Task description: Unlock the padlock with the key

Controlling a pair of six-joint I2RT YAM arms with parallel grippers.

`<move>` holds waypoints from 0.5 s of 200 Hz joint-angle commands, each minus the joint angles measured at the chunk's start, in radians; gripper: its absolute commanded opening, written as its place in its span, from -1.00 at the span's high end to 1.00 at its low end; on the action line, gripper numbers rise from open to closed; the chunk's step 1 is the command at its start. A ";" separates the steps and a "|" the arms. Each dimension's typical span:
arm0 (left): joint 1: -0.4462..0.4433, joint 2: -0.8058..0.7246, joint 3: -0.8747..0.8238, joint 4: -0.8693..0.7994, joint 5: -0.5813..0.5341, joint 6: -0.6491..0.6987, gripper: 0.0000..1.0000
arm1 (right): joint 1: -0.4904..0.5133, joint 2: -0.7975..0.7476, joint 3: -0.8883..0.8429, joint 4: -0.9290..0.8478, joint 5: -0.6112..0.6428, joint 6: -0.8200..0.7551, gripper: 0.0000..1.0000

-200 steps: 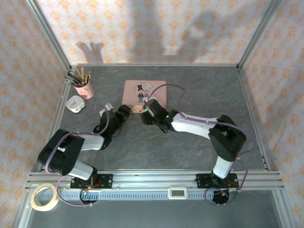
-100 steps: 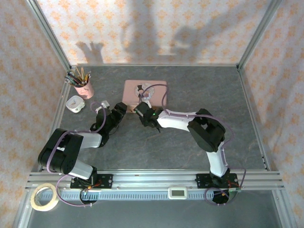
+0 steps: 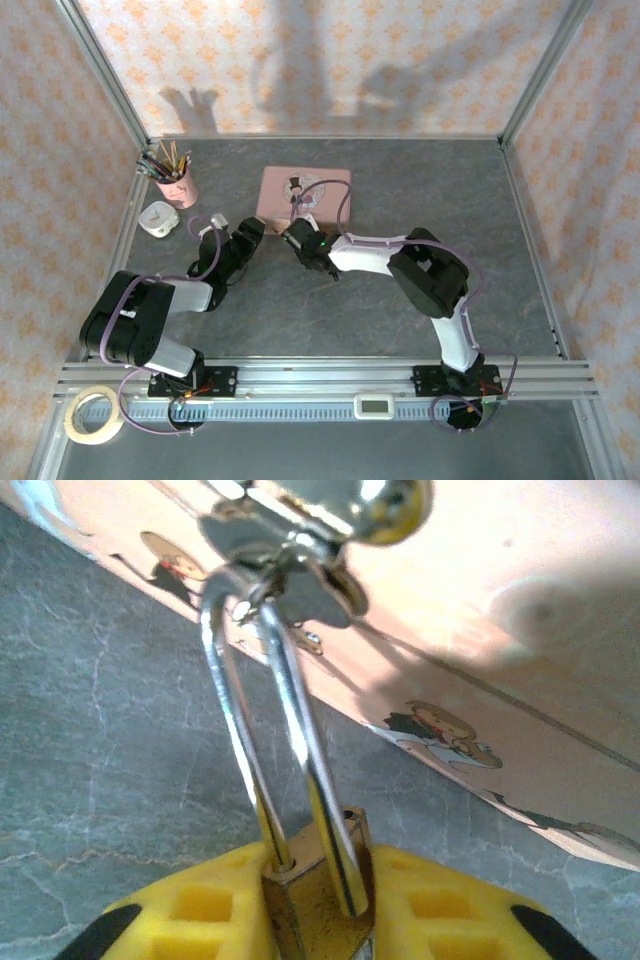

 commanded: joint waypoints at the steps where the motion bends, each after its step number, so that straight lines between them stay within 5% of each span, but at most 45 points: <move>1: 0.031 0.008 0.046 0.010 0.024 0.068 -0.18 | -0.020 -0.024 -0.050 0.026 -0.032 -0.053 0.63; 53: 0.103 0.085 0.195 0.006 0.091 0.199 -0.19 | -0.057 -0.044 -0.046 0.011 -0.146 -0.216 0.93; 100: 0.112 0.287 0.392 -0.012 0.183 0.260 -0.18 | -0.110 -0.067 -0.049 0.019 -0.275 -0.371 1.00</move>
